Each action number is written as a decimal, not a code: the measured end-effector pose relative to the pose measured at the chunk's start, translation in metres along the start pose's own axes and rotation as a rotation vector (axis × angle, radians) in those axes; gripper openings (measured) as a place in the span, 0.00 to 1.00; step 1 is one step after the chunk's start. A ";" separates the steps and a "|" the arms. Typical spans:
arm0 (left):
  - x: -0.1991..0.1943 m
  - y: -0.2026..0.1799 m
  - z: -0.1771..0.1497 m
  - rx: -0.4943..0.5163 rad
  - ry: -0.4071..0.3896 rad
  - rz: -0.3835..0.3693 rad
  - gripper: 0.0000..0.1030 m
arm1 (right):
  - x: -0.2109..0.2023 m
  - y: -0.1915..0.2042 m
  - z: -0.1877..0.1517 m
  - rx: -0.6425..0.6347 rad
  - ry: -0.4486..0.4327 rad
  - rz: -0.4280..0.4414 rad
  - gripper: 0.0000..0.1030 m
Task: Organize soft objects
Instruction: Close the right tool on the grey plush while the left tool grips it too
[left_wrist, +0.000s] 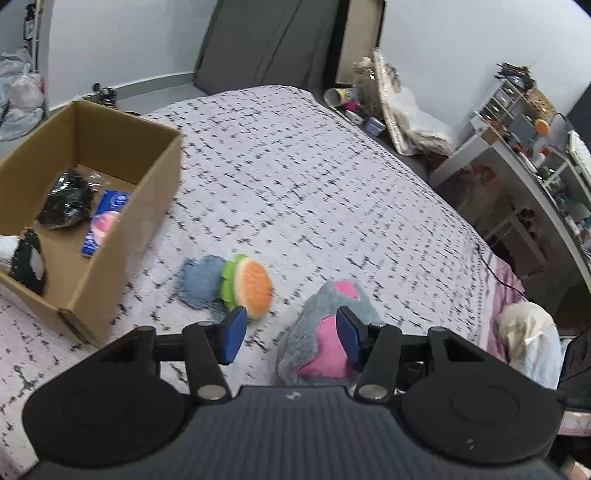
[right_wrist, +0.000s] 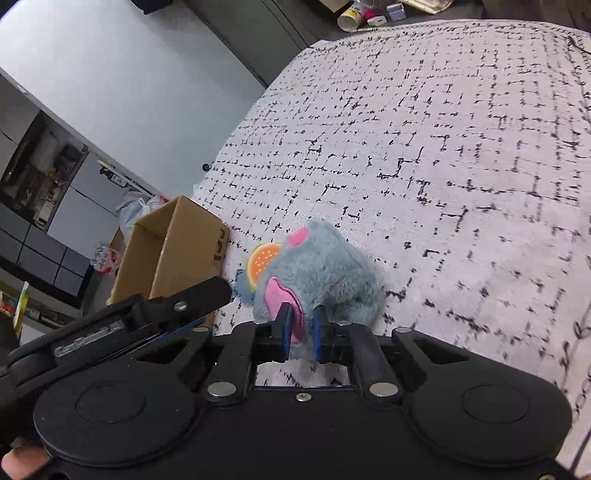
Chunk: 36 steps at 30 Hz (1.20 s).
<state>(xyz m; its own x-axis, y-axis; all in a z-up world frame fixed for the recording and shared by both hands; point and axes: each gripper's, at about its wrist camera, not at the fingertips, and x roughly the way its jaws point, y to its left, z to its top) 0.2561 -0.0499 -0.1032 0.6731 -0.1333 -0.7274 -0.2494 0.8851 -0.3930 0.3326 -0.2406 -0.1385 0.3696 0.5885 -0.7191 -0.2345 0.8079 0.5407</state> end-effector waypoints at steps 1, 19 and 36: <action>0.000 -0.003 -0.001 0.004 0.002 -0.007 0.51 | -0.005 0.000 -0.001 -0.004 -0.002 0.001 0.10; 0.005 -0.007 -0.003 0.004 0.006 0.032 0.51 | -0.006 -0.024 0.005 0.184 -0.024 0.071 0.45; 0.015 -0.010 -0.005 0.019 0.010 0.063 0.51 | 0.002 -0.048 0.008 0.304 -0.057 0.056 0.45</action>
<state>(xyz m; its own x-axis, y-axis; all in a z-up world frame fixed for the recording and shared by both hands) 0.2650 -0.0633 -0.1125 0.6494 -0.0817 -0.7560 -0.2776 0.9001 -0.3357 0.3521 -0.2787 -0.1621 0.4155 0.6223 -0.6635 0.0202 0.7229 0.6907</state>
